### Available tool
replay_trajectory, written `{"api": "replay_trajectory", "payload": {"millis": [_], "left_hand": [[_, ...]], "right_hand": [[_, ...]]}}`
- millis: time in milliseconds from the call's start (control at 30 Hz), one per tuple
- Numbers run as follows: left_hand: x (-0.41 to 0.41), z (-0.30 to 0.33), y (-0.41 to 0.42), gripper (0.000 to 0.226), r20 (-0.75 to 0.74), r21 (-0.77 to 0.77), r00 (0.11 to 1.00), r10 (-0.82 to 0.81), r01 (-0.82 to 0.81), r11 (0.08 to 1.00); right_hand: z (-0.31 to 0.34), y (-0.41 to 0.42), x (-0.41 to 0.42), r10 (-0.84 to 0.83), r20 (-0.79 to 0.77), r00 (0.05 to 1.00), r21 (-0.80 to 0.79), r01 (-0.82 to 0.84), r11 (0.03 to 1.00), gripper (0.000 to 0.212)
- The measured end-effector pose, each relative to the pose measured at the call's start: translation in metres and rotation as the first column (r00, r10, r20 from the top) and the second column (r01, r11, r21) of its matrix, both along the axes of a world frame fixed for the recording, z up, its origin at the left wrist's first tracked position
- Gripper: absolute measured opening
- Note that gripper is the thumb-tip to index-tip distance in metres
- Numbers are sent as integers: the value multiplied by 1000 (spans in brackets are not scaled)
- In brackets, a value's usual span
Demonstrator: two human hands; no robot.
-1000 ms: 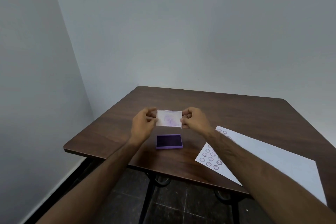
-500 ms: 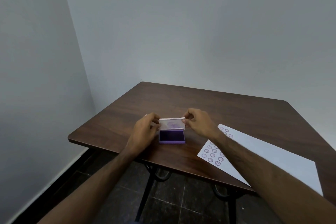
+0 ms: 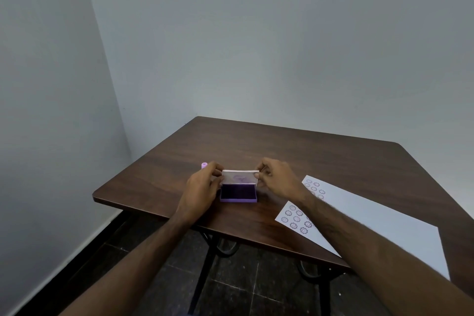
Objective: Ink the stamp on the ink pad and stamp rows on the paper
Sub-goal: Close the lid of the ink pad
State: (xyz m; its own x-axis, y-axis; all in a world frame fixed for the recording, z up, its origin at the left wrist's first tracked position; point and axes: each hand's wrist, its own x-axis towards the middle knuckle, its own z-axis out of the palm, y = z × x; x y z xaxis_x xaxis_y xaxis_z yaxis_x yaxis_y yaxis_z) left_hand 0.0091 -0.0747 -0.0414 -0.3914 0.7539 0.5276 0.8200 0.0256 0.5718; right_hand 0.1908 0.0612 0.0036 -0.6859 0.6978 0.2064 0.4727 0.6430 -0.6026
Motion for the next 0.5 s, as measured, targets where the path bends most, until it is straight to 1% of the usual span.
{"api": "replay_trajectory", "payload": {"millis": [67, 167, 333, 500], "left_hand": [[0, -1, -1, 18, -13, 8, 1000, 6, -6, 1000], [-1, -1, -1, 19, -24, 7, 1000, 17, -16, 1000], [-4, -3, 0, 19, 2, 4, 1000, 16, -16, 1000], [-4, -1, -1, 16, 5, -19, 1000, -11, 11, 1000]], "right_hand": [[0, -1, 0, -2, -5, 1000, -2, 2, 1000, 4], [0, -1, -1, -2, -7, 1000, -2, 2, 1000, 8], [-2, -3, -4, 11, -20, 1000, -7, -11, 1000, 7], [-3, -2, -3, 9, 1, 1000, -1, -9, 1000, 8]]}}
